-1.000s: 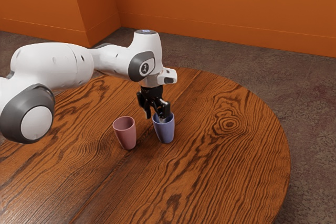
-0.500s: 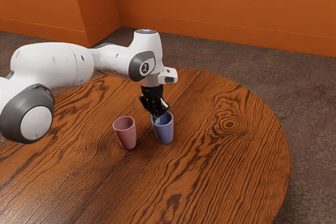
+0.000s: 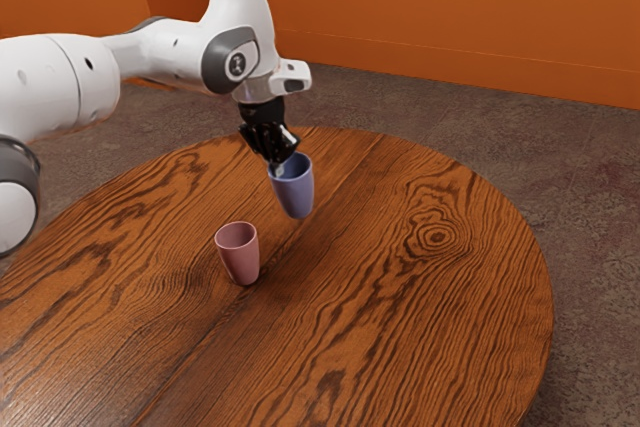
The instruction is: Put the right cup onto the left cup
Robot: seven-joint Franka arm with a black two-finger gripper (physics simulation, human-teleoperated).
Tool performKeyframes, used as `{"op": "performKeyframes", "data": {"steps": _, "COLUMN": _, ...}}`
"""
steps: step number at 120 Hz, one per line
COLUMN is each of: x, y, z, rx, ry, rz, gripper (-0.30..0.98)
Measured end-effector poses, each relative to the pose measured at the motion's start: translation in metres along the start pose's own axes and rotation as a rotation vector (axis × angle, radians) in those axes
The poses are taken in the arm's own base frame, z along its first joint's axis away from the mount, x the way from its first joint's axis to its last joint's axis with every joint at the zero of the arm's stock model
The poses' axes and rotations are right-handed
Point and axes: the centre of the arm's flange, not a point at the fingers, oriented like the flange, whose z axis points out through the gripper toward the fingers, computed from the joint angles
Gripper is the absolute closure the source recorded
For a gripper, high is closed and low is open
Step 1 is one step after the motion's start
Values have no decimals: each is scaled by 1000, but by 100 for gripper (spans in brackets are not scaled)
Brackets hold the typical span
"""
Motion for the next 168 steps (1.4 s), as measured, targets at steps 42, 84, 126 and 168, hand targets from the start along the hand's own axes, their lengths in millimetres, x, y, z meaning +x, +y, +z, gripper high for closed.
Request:
{"op": "performKeyframes", "data": {"steps": 42, "x": -46, "y": -37, "z": -25, "rx": -3, "ry": -25, "rz": -79, "gripper": 79}}
{"op": "performKeyframes", "data": {"steps": 84, "x": -83, "y": -63, "z": -17, "rx": -8, "ry": -66, "rz": -149, "gripper": 79}}
{"op": "performKeyframes", "data": {"steps": 126, "x": -90, "y": -71, "z": 6, "rx": -11, "ry": -83, "rz": -179, "gripper": 79}}
{"op": "performKeyframes", "data": {"steps": 168, "x": -85, "y": -82, "z": 36, "rx": -13, "ry": -100, "rz": -207, "gripper": 79}}
